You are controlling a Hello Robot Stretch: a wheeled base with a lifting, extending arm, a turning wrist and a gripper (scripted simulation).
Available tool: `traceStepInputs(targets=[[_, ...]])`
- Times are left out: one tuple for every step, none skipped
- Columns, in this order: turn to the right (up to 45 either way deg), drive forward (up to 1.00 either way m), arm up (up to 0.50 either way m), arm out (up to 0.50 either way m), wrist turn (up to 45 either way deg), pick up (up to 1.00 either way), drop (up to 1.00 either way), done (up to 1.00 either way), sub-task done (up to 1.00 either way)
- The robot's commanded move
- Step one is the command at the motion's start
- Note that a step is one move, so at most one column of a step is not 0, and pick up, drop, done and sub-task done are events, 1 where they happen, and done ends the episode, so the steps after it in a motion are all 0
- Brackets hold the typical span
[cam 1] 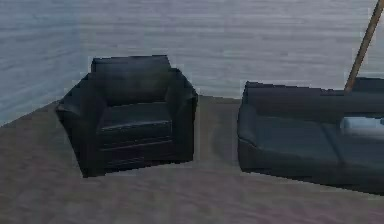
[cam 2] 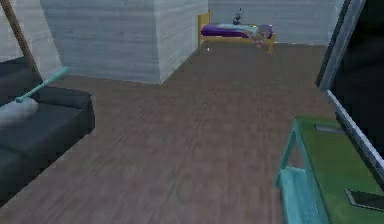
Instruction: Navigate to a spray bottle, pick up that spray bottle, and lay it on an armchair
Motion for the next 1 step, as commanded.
traceStepInputs(targets=[[-21.0,0.0,0.0,0.0,0.0,0.0,0.0,0.0,0.0]])
